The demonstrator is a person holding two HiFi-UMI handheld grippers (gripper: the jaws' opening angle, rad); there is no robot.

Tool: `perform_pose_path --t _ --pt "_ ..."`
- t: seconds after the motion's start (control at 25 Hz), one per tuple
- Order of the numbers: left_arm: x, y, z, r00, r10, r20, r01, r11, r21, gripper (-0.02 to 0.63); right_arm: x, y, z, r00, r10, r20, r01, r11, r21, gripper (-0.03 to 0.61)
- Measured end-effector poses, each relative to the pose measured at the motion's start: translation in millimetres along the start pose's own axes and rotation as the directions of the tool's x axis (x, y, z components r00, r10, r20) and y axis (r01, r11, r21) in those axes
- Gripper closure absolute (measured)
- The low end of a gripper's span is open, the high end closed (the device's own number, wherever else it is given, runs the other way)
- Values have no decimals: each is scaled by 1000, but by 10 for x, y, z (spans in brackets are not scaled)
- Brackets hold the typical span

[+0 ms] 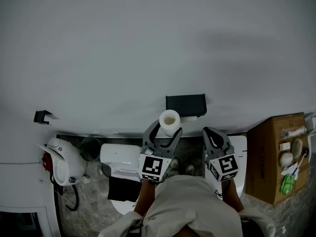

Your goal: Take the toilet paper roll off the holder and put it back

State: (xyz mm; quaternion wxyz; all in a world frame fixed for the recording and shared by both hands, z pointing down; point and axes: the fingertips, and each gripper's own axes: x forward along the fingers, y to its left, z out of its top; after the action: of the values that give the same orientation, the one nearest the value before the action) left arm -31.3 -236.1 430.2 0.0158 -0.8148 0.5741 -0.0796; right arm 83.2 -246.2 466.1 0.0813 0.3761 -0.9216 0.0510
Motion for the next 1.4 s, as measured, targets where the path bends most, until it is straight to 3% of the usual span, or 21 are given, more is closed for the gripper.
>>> perform_pose_path --t 1.4 --pt "807 31 -11 995 -101 -16 101 995 5 318 229 -498 -37 995 -101 -25 102 994 42 581"
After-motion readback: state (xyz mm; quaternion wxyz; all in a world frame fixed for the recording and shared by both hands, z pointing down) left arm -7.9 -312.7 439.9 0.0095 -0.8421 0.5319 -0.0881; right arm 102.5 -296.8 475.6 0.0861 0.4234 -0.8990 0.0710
